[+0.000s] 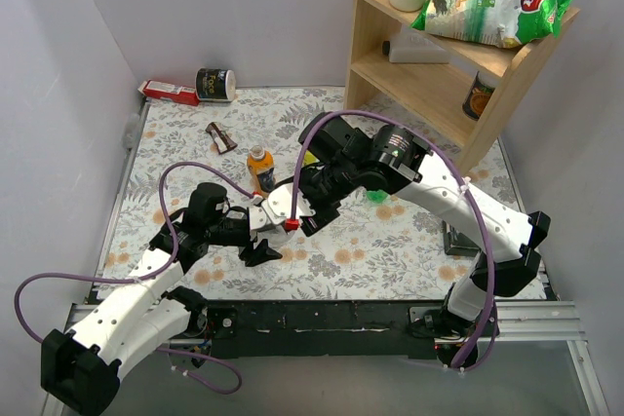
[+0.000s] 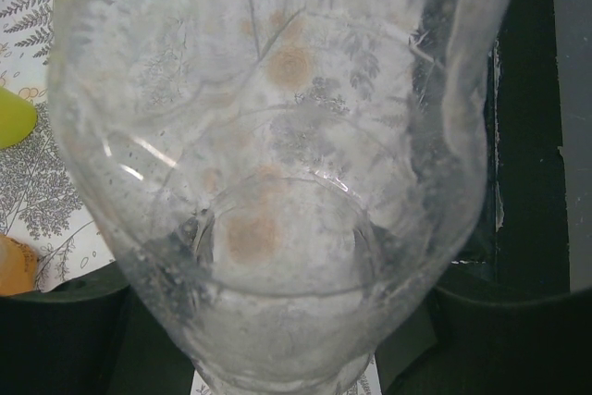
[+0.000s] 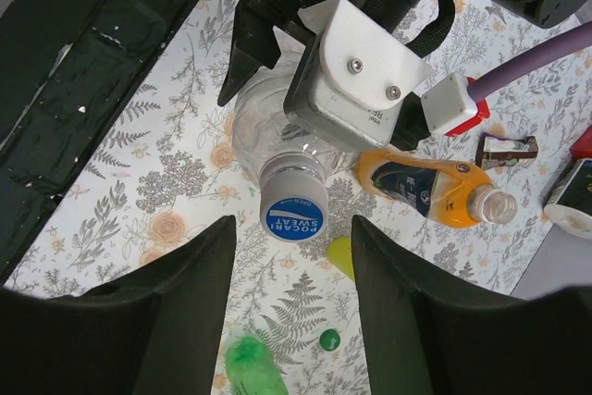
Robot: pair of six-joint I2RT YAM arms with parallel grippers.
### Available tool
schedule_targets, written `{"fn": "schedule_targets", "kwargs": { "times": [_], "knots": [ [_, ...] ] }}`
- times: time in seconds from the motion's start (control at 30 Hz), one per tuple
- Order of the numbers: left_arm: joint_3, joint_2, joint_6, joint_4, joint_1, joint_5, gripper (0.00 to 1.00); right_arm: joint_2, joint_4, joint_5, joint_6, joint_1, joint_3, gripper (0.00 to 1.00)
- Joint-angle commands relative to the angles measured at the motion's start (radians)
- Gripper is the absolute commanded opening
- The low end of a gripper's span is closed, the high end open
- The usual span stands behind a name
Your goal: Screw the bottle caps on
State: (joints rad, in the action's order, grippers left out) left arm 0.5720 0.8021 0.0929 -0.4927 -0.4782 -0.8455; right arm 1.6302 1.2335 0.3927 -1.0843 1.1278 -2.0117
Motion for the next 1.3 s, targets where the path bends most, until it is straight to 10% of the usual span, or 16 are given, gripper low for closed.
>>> {"fn": "schedule_targets", "kwargs": {
  "times": [0.0,0.63,1.27],
  "knots": [
    [0.043,-0.006,-0.015,0.014,0.001,-0.026,0.00,0.008,-0.002,0.014,-0.029,0.006,0.014,0.59],
    [0.065,0.006,-0.048,0.017,0.001,0.009,0.00,0.062,0.066,0.037,-0.048,0.006,-0.044,0.37],
    [-0.024,-0.139,0.165,0.359,0.000,0.152,0.00,0.126,-0.110,0.040,0.362,-0.045,-0.019,0.25]
  ]
}}
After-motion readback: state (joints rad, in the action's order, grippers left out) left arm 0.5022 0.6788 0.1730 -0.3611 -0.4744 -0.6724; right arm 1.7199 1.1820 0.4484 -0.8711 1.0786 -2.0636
